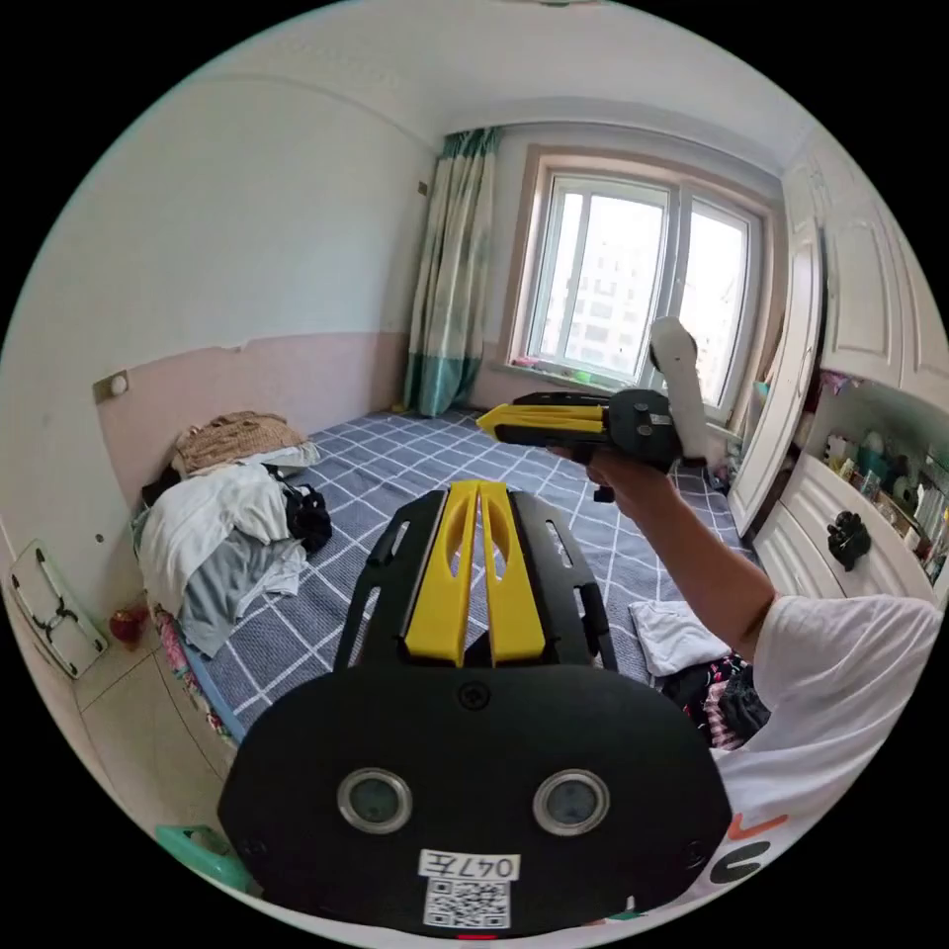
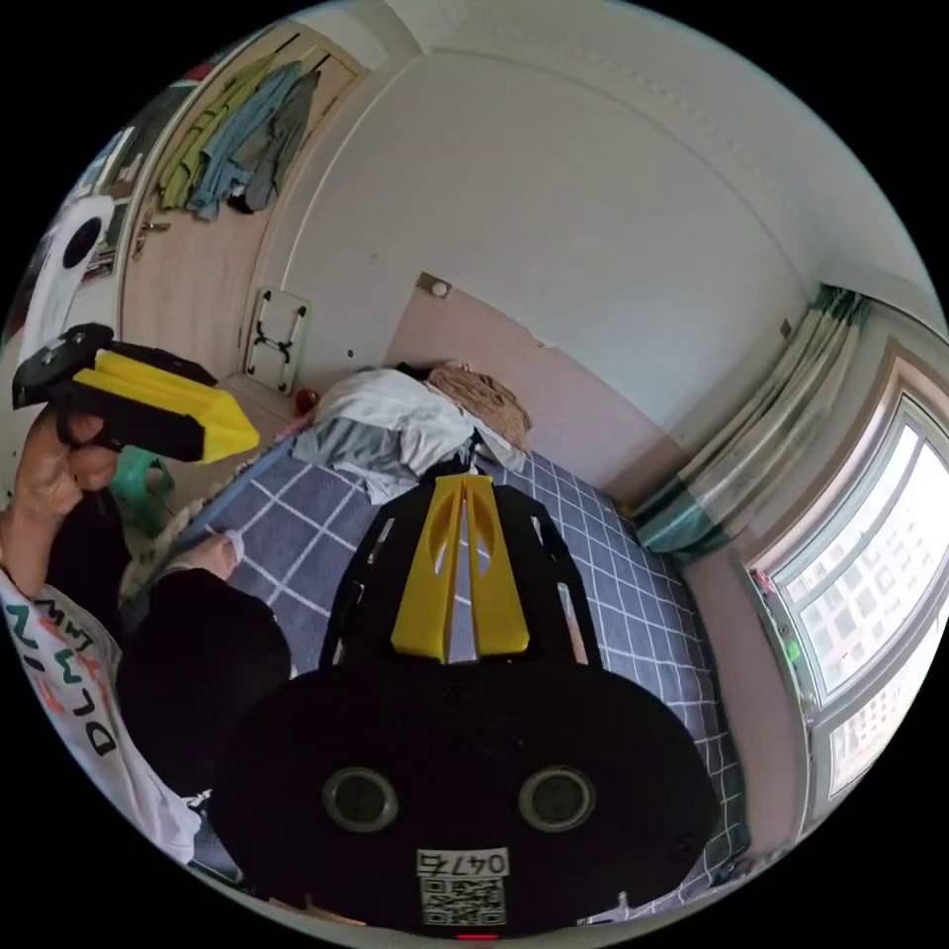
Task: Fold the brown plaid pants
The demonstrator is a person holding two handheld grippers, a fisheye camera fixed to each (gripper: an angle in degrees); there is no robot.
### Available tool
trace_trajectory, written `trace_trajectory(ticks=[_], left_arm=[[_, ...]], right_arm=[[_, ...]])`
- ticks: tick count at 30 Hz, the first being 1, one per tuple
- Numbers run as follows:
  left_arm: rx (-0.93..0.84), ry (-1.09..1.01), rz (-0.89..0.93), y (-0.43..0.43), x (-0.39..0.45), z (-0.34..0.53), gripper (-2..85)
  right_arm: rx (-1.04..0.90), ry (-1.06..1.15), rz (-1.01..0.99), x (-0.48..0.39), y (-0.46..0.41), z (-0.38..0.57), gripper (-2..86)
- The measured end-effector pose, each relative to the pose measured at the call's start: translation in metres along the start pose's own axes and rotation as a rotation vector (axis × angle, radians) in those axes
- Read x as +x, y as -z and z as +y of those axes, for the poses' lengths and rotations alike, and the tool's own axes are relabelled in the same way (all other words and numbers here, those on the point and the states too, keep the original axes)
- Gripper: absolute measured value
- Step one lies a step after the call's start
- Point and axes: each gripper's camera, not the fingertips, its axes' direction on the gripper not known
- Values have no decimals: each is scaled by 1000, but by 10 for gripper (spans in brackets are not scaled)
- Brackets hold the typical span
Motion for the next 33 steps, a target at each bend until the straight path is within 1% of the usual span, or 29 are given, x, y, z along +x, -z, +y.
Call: trace_trajectory(ticks=[2,6,9,13,18,24,26,29,33], left_arm=[[68,0,-32,59,-20,6,-8],[121,36,-49,128,-58,19,-8],[162,90,-35,174,-93,34,-9],[121,135,-86,223,-136,52,-9],[20,201,-150,259,-186,72,-9],[-44,314,-282,301,-244,97,-9],[-38,379,-329,326,-270,106,-9],[-4,453,-332,351,-300,113,-9],[14,471,-391,367,-326,109,-9]], right_arm=[[29,-13,-43,-9,10,-40,-7],[139,-25,-162,-42,25,-116,-10],[174,13,-135,-77,34,-160,-10],[207,95,-146,-121,44,-219,-8],[237,139,-209,-145,45,-265,-7],[185,102,-290,-136,18,-301,-7],[177,56,-277,-124,7,-308,-7],[188,-43,-256,-99,-7,-318,-8],[212,-133,-274,-61,-23,-331,-9]])
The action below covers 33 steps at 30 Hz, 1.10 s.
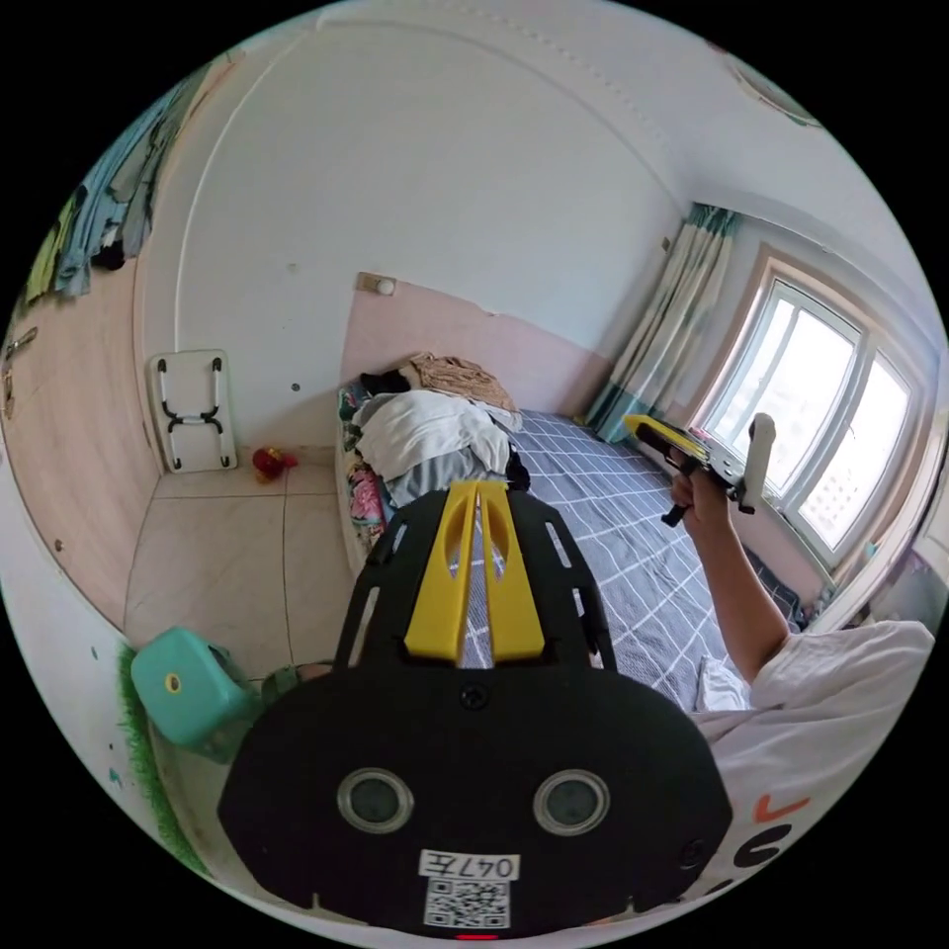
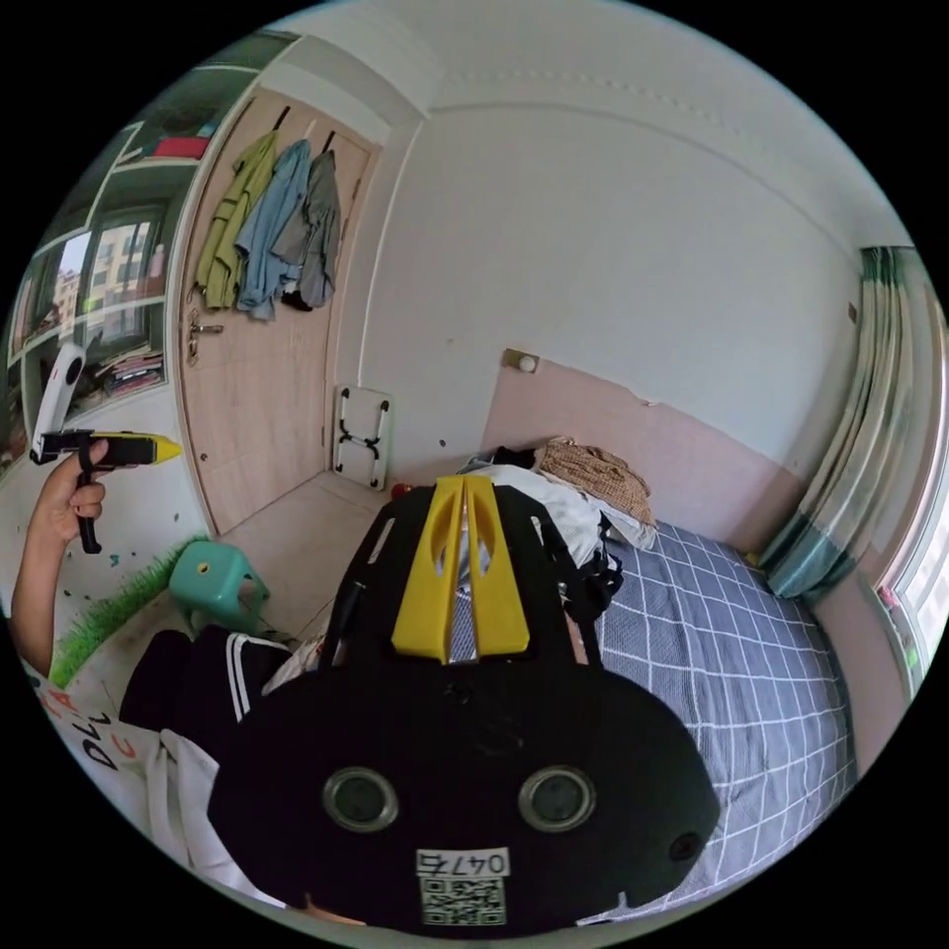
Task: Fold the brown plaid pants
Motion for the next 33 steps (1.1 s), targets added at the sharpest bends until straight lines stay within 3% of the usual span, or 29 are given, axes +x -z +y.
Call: trace_trajectory(ticks=[6,13,18,25,33], left_arm=[[48,-25,-36,-19,-32,-41,-9],[26,-44,-48,-65,-62,-99,-9],[-41,-72,-41,-103,-73,-139,-9],[-108,-174,-79,-155,-106,-182,-8],[-74,-254,-66,-200,-213,-230,-8]], right_arm=[[121,-2,98,36,-7,-8,-13],[71,55,217,59,-47,-16,-13],[59,35,169,65,-71,-35,-13],[29,21,12,46,-133,-90,-13],[94,217,129,-27,-232,-184,-13]])
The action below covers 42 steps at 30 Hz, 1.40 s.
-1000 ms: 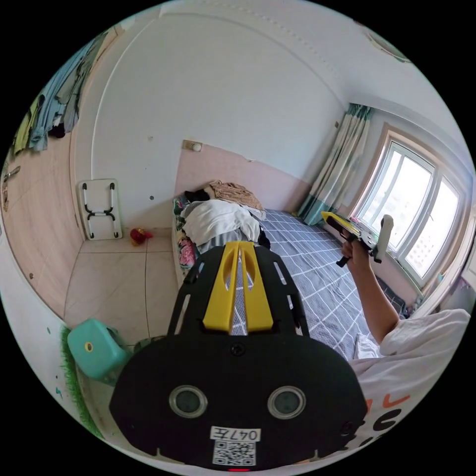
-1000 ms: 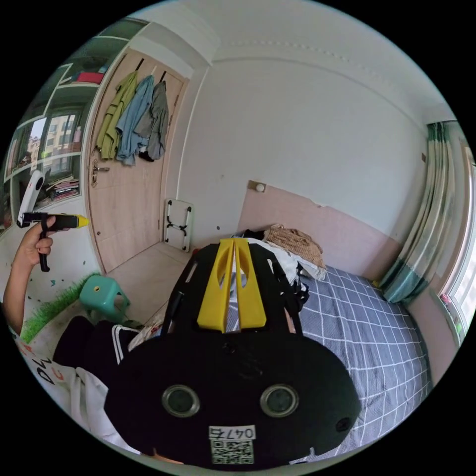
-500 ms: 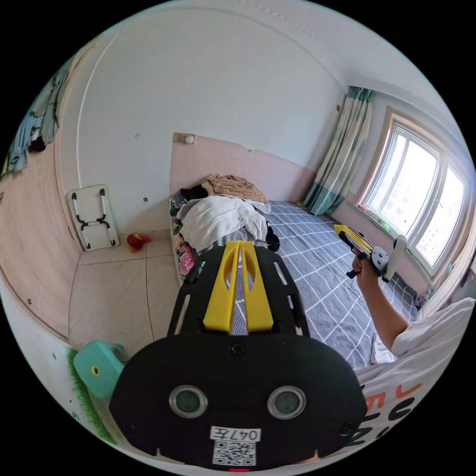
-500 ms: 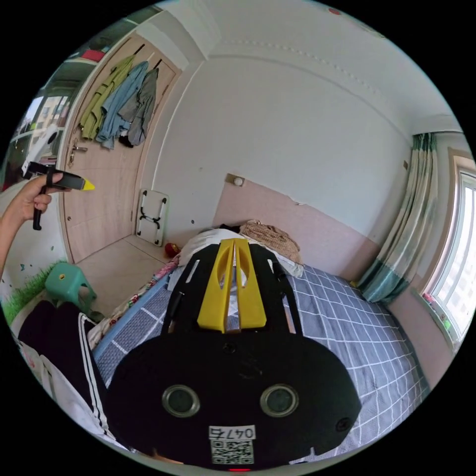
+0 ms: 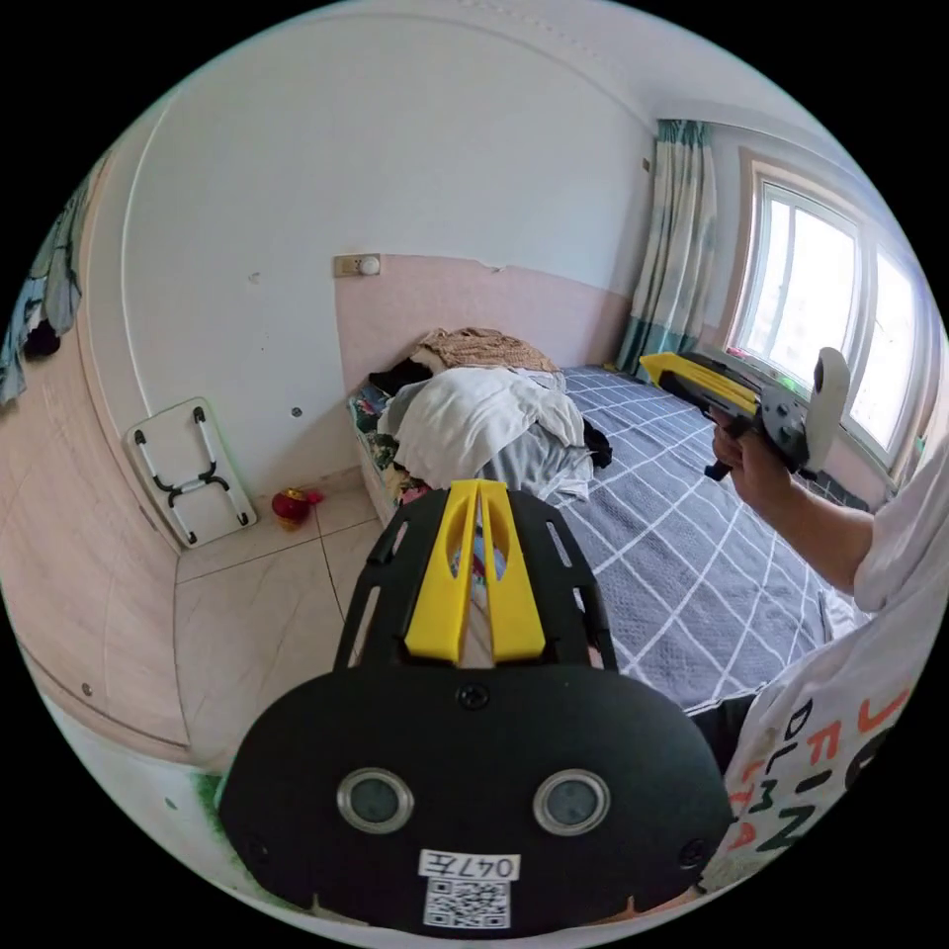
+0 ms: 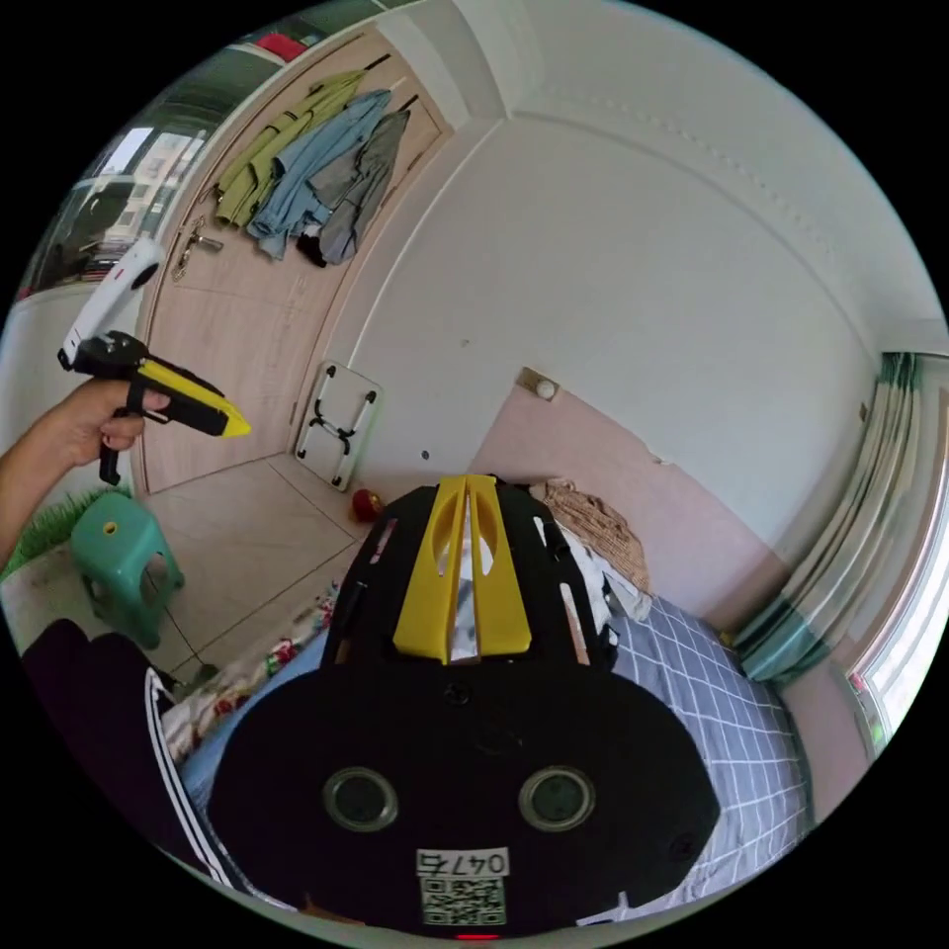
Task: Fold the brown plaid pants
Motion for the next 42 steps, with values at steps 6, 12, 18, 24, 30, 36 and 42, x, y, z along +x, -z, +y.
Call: trace_trajectory(ticks=[6,12,18,24,30,36,42], left_arm=[[-58,1,18,-46,-126,-28,-8],[-133,8,186,-64,-184,-137,-8],[-94,-115,397,-76,-181,-320,-5],[-133,-307,320,-89,-161,-479,28],[-145,-420,210,-134,-159,-575,30],[-161,-454,125,-206,-182,-635,-5],[-188,-649,180,-337,-227,-725,-8]], right_arm=[[-47,-22,-85,-42,-117,-77,-8],[-103,93,-166,-36,-177,-177,-6],[-145,-93,-235,73,-197,-262,7],[-140,-362,-188,192,-196,-304,17],[-198,-422,-123,255,-241,-321,12],[-263,-384,80,278,-312,-337,13],[-328,-307,176,307,-476,-363,51]])
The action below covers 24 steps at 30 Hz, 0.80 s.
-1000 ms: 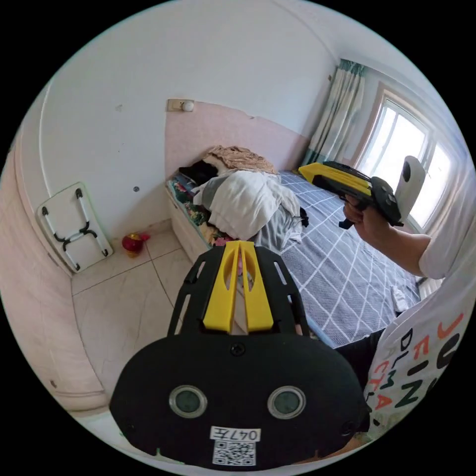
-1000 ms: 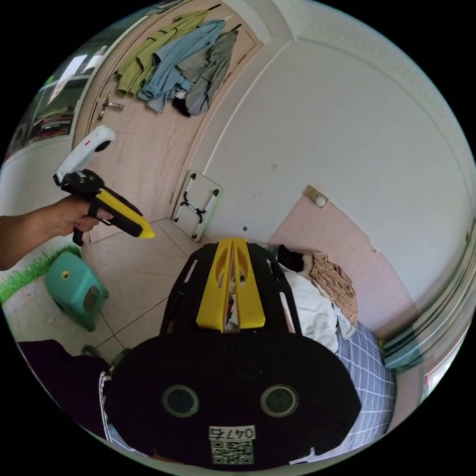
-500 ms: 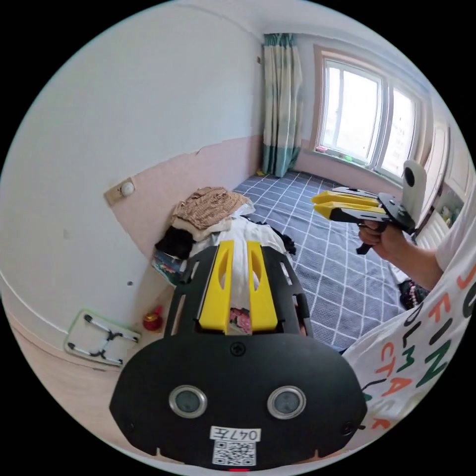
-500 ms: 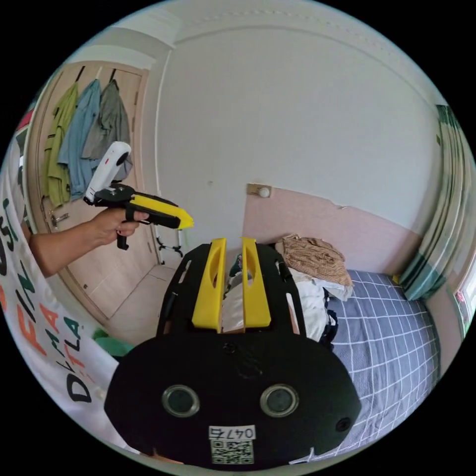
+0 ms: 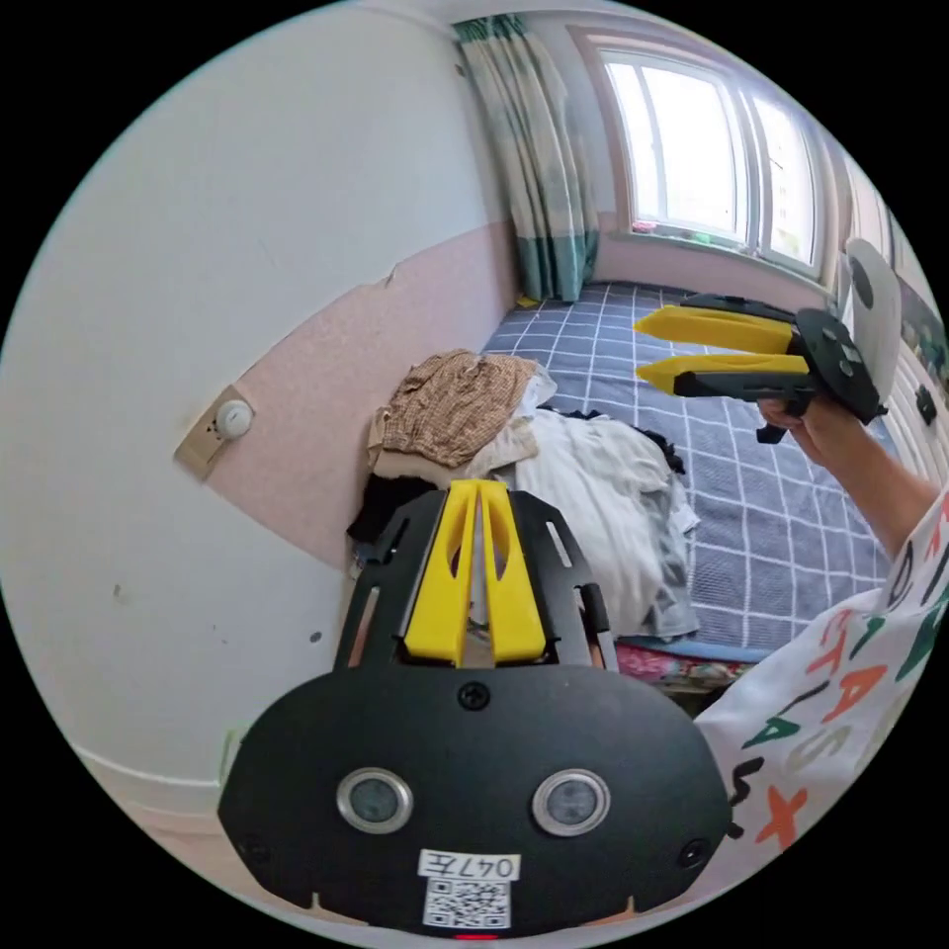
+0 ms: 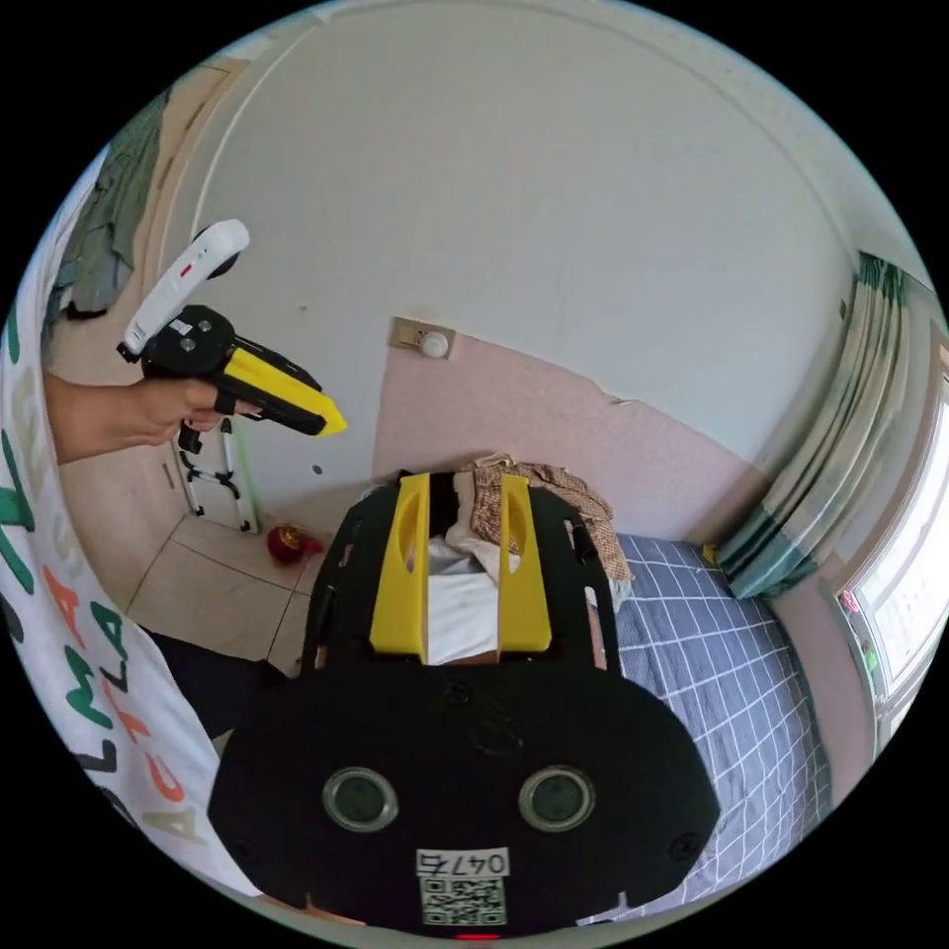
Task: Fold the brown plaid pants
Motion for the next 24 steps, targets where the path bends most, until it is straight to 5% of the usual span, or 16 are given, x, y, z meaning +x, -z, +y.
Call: trace_trajectory(ticks=[8,16,24], left_arm=[[71,-177,-12,-135,-166,-73,-3],[122,-142,144,-225,-248,-102,25],[48,-215,149,-276,-260,-133,81]], right_arm=[[-155,115,119,-6,-257,-89,49],[-532,224,39,-12,-495,-75,72],[-634,323,64,-6,-556,-66,44]])
